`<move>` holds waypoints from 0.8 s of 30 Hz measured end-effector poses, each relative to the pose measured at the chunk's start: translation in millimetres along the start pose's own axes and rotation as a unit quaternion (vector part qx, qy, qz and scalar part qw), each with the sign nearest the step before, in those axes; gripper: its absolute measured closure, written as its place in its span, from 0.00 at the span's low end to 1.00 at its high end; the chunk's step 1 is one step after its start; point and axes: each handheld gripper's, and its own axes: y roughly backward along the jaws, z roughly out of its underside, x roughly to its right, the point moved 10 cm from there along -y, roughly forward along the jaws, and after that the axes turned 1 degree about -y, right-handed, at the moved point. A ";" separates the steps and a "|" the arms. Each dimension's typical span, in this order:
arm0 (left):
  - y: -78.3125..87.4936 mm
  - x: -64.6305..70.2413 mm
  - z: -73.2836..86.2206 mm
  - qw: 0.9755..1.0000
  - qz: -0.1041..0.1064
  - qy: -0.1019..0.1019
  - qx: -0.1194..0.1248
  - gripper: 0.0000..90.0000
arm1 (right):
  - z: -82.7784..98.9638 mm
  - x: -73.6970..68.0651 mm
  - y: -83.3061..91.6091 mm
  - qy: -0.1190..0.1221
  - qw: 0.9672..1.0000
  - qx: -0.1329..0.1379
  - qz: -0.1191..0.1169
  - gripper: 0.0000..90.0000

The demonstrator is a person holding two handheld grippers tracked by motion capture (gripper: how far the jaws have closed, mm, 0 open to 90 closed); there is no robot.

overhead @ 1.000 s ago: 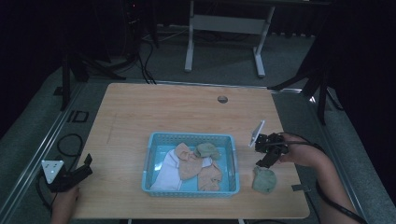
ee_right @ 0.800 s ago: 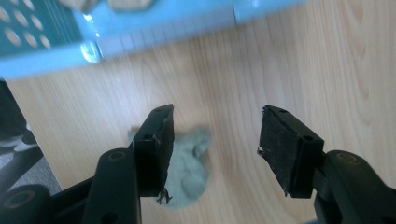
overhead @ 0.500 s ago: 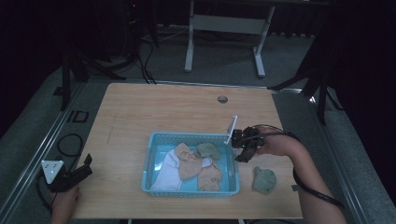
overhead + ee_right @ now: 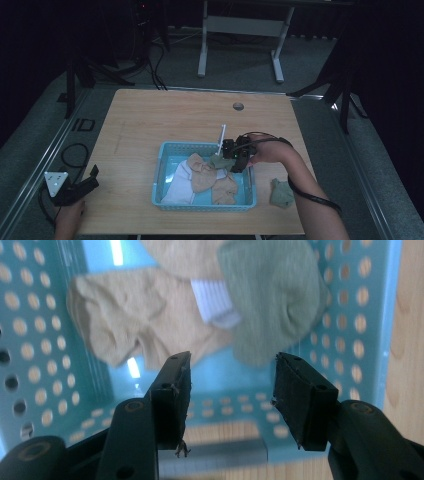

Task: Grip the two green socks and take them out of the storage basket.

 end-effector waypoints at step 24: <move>0.2 0.3 -0.1 1.000 0.003 0.000 0.001 0.01 | -26.4 18.0 -53.1 0.009 0.999 -0.040 0.011 0.65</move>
